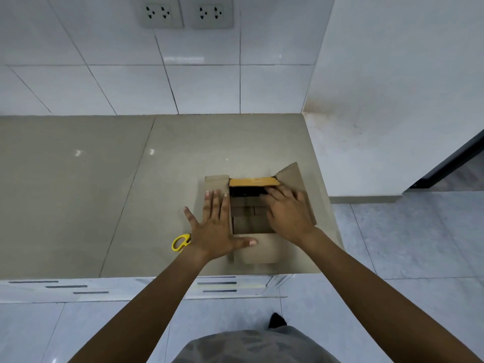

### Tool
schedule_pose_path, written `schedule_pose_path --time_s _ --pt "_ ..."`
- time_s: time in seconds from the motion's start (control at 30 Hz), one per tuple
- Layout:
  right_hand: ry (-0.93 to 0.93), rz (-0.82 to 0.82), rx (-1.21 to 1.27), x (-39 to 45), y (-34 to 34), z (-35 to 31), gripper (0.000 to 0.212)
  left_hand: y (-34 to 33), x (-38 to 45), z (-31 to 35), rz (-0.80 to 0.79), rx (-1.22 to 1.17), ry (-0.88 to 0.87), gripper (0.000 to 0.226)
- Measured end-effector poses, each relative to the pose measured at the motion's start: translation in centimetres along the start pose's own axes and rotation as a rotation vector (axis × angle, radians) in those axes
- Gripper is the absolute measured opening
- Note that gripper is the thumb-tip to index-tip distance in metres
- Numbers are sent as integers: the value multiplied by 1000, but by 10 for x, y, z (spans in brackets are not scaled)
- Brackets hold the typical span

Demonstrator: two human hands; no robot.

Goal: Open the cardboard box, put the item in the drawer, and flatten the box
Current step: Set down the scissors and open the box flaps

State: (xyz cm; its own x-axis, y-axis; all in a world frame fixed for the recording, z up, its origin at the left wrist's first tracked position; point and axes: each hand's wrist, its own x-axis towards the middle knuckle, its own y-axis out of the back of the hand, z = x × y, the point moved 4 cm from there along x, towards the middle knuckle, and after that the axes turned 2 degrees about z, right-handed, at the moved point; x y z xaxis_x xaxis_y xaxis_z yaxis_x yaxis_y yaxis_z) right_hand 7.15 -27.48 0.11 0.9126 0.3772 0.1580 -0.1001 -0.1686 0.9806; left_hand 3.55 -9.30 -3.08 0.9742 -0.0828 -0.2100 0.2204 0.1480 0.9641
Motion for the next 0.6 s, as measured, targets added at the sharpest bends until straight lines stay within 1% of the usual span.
schedule_pose_path --time_s 0.1,0.27,0.47,0.6 --pt "-34 5 -18 12 6 11 54 0 -1 0 -30 -26 -5 132" --pt "-94 -155 15 30 -3 29 69 -3 -2 -2 -35 -62 -21 130" --pt "-121 -343 62 48 -25 36 77 -7 1 -4 -34 -44 -22 133" --pt "-145 -338 101 61 -35 35 82 -12 4 -3 -37 -7 -17 134"
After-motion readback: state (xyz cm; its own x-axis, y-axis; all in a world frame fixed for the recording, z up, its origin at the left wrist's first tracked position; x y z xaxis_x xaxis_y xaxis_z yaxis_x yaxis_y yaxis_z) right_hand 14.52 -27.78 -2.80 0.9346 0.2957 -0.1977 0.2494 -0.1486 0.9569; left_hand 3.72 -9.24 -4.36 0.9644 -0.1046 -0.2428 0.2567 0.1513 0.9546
